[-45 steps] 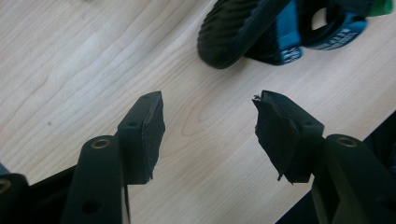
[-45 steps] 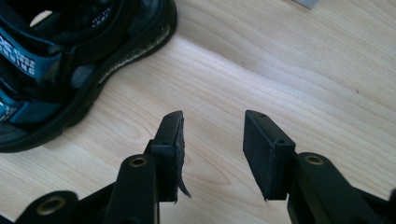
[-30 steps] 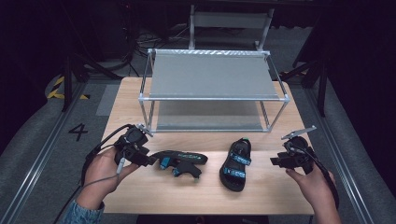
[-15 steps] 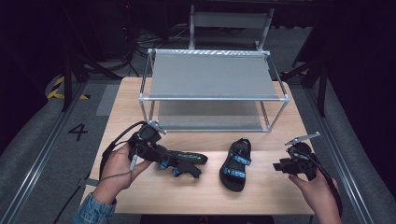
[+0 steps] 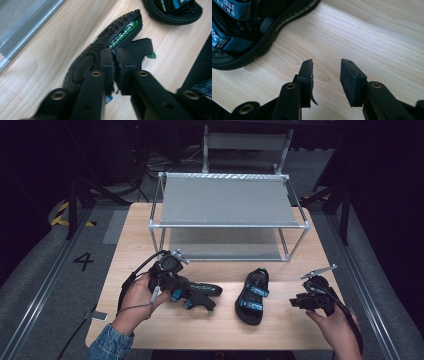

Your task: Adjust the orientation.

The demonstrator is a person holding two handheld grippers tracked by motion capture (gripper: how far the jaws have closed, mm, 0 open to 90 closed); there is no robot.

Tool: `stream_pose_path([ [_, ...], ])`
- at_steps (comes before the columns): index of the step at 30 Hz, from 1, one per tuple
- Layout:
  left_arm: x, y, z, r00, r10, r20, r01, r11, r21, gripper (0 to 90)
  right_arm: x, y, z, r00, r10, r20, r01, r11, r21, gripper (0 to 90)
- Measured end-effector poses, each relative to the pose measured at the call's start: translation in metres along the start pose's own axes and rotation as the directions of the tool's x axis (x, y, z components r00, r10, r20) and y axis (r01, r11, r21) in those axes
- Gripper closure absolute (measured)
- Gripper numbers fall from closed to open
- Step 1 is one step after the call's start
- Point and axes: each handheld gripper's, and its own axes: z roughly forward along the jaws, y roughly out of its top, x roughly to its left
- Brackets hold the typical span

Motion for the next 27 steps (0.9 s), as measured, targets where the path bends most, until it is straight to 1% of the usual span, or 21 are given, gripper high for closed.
stream_pose_path([
  [2, 0.001, 0.002, 0.005, 1.0000, -0.002, 0.009, 0.002, 0.9998, 0.021, 89.6, 0.000, -0.001, 0.001, 1.0000, -0.001, 0.001, 0.001, 1.0000, 0.000, 63.0],
  [4, 0.003, 0.004, 0.010, 1.0000, 0.002, -0.001, -0.002, 0.9991, 0.042, 89.7, 0.000, -0.002, 0.002, 1.0000, 0.004, 0.000, -0.004, 1.0000, 0.007, 62.9],
  [6, 0.005, 0.004, 0.013, 0.9997, -0.007, -0.024, 0.008, 0.9983, 0.058, 89.8, 0.000, -0.003, 0.003, 1.0000, 0.006, 0.000, -0.006, 0.9999, 0.009, 62.8],
  [7, 0.006, 0.004, 0.015, 0.9988, -0.019, -0.044, 0.022, 0.9979, 0.061, 89.7, 0.000, -0.004, 0.003, 1.0000, 0.006, 0.000, -0.006, 0.9999, 0.010, 62.7],
  [8, 0.007, 0.004, 0.015, 0.9986, -0.024, -0.047, 0.027, 0.9976, 0.064, 89.7, 0.000, -0.004, 0.003, 1.0000, 0.000, 0.000, 0.000, 0.9999, 0.014, 62.7],
  [10, 0.011, 0.003, 0.014, 0.9986, -0.044, -0.028, 0.046, 0.9975, 0.053, 89.8, 0.000, -0.005, 0.004, 1.0000, -0.002, 0.000, 0.002, 0.9999, 0.015, 62.6],
  [12, 0.012, 0.004, 0.014, 0.9985, -0.049, -0.022, 0.051, 0.9973, 0.054, 89.7, 0.000, -0.006, 0.004, 1.0000, 0.001, 0.000, -0.001, 0.9998, 0.017, 62.6],
  [14, 0.013, 0.005, 0.014, 0.9983, -0.051, -0.028, 0.052, 0.9975, 0.048, 89.8, -0.001, -0.007, 0.005, 1.0000, 0.002, 0.001, -0.002, 0.9999, 0.017, 62.5],
  [15, 0.013, 0.006, 0.014, 0.9978, -0.059, -0.029, 0.061, 0.9973, 0.042, 89.8, -0.001, -0.008, 0.005, 1.0000, 0.006, 0.002, -0.006, 0.9998, 0.018, 62.4],
  [16, 0.016, 0.007, 0.014, 0.9978, -0.059, -0.030, 0.060, 0.9976, 0.033, 89.8, -0.001, -0.008, 0.005, 1.0000, 0.006, 0.003, -0.006, 0.9998, 0.018, 62.3],
  [17, 0.018, 0.009, 0.014, 0.9973, -0.067, -0.031, 0.068, 0.9974, 0.022, 89.8, -0.001, -0.009, 0.005, 0.9999, 0.012, 0.003, -0.012, 0.9997, 0.020, 62.2],
  [22, 0.025, 0.019, 0.016, 0.9964, -0.058, -0.062, 0.058, 0.9983, -0.001, 89.7, -0.001, -0.012, 0.007, 0.9998, 0.016, 0.008, -0.017, 0.9994, 0.029, 62.1],
  [23, 0.025, 0.019, 0.016, 0.9964, -0.058, -0.062, 0.058, 0.9983, -0.001, 89.6, -0.001, -0.013, 0.007, 0.9998, 0.019, 0.009, -0.019, 0.9993, 0.030, 62.0],
  [25, 0.030, 0.023, 0.017, 0.9954, -0.071, -0.065, 0.070, 0.9975, -0.013, 89.4, -0.001, -0.015, 0.006, 0.9997, 0.021, 0.014, -0.021, 0.9994, 0.028, 61.7],
  [26, 0.030, 0.023, 0.017, 0.9954, -0.071, -0.065, 0.070, 0.9975, -0.013, 89.1, -0.001, -0.016, 0.006, 0.9997, 0.021, 0.016, -0.021, 0.9993, 0.030, 61.6],
  [27, 0.034, 0.025, 0.019, 0.9948, -0.073, -0.070, 0.072, 0.9971, -0.025, 88.7, -0.002, -0.017, 0.005, 0.9996, 0.023, 0.019, -0.023, 0.9994, 0.026, 61.5],
])
